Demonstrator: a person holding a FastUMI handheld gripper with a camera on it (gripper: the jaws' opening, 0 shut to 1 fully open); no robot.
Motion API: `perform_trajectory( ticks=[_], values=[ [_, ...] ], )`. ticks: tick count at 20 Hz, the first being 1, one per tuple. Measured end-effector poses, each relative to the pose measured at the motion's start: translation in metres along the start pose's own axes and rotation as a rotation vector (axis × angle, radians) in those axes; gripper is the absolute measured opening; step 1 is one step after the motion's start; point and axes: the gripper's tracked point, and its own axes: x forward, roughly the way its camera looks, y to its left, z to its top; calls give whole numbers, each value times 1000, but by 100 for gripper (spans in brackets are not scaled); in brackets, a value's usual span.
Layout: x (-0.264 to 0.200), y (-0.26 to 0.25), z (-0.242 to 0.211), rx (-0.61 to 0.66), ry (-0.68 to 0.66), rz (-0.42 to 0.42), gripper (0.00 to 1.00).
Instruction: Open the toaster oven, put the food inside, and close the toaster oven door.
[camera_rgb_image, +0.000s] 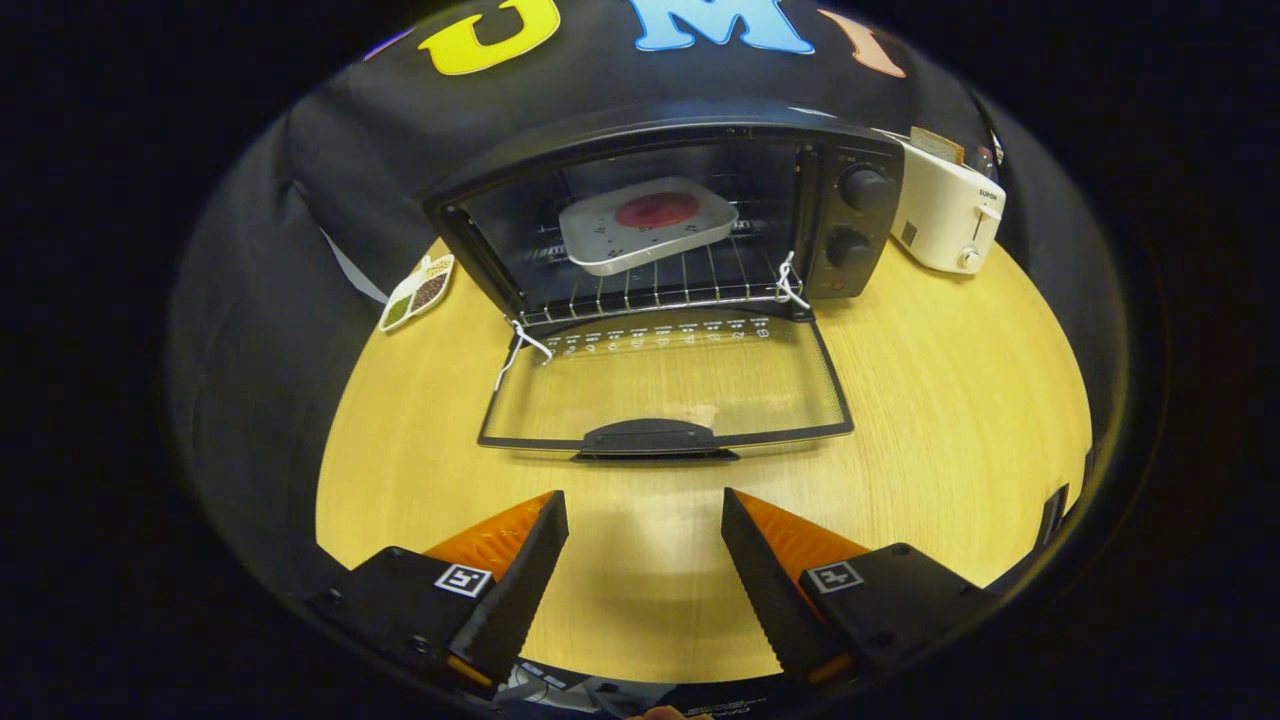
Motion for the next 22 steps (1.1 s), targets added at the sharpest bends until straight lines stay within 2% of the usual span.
perform_trajectory(
  ticks=[7,13,22],
  values=[
    [26,-17,-18,-98,70,-117,98],
    [46,-23,-23,-73,128,-183,99],
    [63,-13,-9,-31,126,-184,99]
  ],
)
